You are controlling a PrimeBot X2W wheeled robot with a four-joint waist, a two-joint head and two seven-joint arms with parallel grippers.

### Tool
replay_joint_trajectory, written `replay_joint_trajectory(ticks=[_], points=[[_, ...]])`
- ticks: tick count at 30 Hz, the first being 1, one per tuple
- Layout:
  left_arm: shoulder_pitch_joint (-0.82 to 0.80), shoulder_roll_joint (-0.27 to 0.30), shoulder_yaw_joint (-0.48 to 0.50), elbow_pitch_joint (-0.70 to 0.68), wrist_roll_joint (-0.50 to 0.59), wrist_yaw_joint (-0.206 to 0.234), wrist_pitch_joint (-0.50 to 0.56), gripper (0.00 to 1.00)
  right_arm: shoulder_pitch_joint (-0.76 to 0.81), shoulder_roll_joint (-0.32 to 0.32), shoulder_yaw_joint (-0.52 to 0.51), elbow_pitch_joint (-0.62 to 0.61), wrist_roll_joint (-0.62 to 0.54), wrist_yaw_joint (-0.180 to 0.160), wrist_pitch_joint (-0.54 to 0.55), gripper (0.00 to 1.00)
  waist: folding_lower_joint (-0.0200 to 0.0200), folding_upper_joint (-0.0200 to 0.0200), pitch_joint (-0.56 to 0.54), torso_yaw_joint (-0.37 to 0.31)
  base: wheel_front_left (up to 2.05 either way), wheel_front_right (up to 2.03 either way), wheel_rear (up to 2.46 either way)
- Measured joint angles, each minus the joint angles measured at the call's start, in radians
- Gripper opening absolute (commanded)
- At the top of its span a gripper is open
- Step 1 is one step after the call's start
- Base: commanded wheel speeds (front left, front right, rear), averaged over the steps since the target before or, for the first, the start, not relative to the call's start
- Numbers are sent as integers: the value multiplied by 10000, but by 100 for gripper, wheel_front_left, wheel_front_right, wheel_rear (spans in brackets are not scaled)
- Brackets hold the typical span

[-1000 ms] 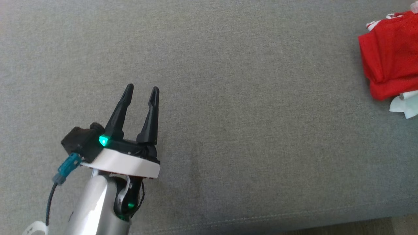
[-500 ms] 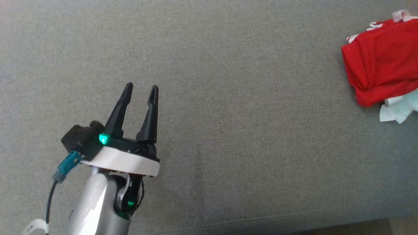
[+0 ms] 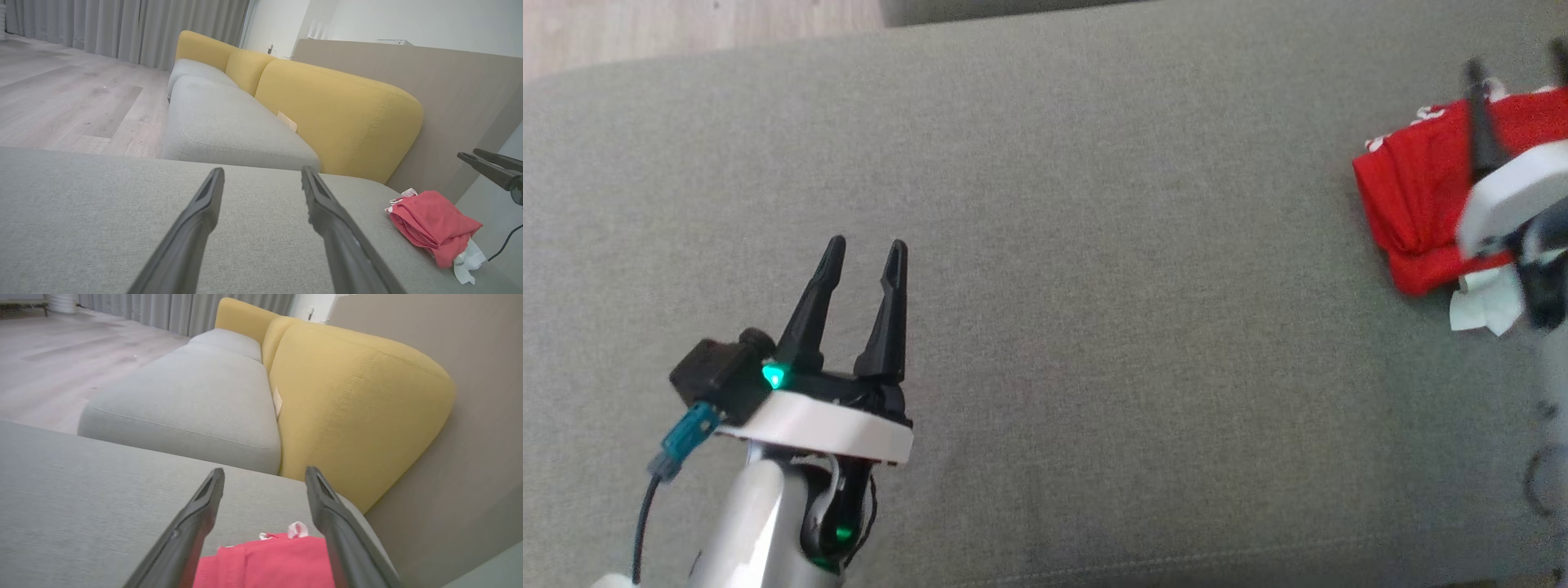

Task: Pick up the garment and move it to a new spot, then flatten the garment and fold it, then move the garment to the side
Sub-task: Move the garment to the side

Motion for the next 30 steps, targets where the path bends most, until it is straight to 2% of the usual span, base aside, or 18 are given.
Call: replay_joint_trajectory(ticks=[6,7,15,19,22,26,30], points=[[331,0,161,-63,-2,0,0,100,1042,941,454,-675,681,0,-96,100,0,0,-550,113,0,0,0],[476,0,295,-94,-2,4,0,100,1460,1264,537,-805,961,0,-355,100,0,0,-739,155,0,0,0],[1210,2,456,-291,0,119,0,100,3262,2552,851,-989,1804,0,-1685,100,0,0,-1468,272,0,0,0],[1518,6,610,-372,-4,282,0,100,4072,2638,821,-1022,2161,0,-2500,100,0,0,-1778,296,0,0,0],[1820,6,600,-407,0,372,0,100,4684,2665,888,-1018,2880,0,-3032,100,-1,0,-1948,314,0,0,0],[2109,6,627,-523,-2,470,0,100,5145,2696,966,-995,3461,0,-3340,100,-1,0,-2050,287,0,0,0],[2137,8,644,-627,-2,520,0,100,5181,2708,1174,-976,3576,0,-3444,100,0,0,-2085,245,0,0,0]])
